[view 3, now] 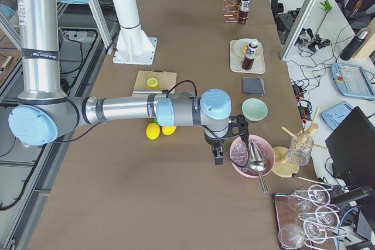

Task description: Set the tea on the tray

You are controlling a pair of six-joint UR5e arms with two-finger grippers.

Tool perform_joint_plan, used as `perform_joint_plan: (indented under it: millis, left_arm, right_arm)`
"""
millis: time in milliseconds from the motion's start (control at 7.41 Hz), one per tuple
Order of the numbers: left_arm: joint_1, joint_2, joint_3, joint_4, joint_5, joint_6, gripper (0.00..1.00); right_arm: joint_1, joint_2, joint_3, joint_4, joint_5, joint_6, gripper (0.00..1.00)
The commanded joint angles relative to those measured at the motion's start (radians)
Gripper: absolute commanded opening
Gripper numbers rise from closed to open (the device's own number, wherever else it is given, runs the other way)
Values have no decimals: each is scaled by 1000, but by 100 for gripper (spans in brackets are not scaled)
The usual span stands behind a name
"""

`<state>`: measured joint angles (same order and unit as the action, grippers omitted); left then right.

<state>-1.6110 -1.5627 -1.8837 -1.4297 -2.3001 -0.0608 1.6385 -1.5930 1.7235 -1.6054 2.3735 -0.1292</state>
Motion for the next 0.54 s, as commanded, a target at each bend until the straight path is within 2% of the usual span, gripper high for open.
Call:
perform_joint_plan:
  millis: [0,405]
  left_arm:
    - [-38,56,82,-72,-1,83,97]
    - [-47,62,86,-90,-1,82,97]
  right_arm:
    - [4,-10,10,-1,-2,-3,100]
    - [4,-8,18,-1,-11,5,100]
